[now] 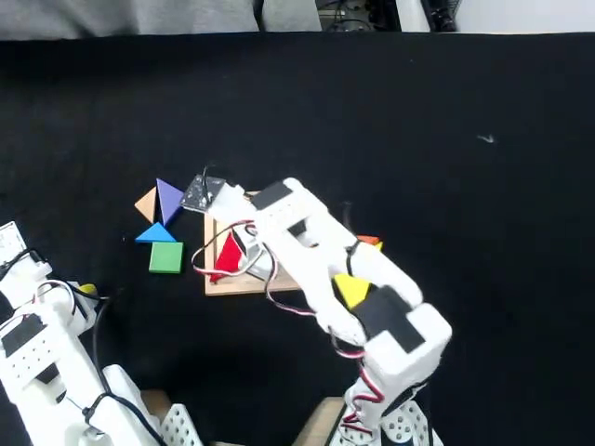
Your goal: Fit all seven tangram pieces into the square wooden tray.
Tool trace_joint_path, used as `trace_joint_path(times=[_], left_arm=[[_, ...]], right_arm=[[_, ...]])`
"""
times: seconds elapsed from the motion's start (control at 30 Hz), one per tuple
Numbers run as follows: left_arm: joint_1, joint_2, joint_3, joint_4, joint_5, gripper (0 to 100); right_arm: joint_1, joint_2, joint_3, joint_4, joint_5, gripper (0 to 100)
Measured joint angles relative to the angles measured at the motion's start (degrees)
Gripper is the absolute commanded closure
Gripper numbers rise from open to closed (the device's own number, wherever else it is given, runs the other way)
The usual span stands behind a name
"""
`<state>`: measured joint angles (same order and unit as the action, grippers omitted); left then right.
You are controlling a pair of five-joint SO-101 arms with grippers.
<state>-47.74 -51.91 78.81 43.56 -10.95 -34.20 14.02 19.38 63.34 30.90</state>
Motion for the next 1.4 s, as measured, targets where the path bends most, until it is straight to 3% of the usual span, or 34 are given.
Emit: trace_joint_path(times=[0.63, 1.07, 1.4], left_arm=[[0.0, 0.0, 0.0, 0.0, 0.0, 74], [0.0, 0.0, 0.0, 0.0, 0.0, 74], [0.0, 0.0, 0.0, 0.0, 0.0, 74]], right_arm=[[0.0, 6.8, -14.4, -0.3, 6.5, 84.0], [1.2, 4.3, -14.6, 6.7, 8.6, 84.0], [0.8, 5.1, -9.6, -0.3, 9.2, 84.0]])
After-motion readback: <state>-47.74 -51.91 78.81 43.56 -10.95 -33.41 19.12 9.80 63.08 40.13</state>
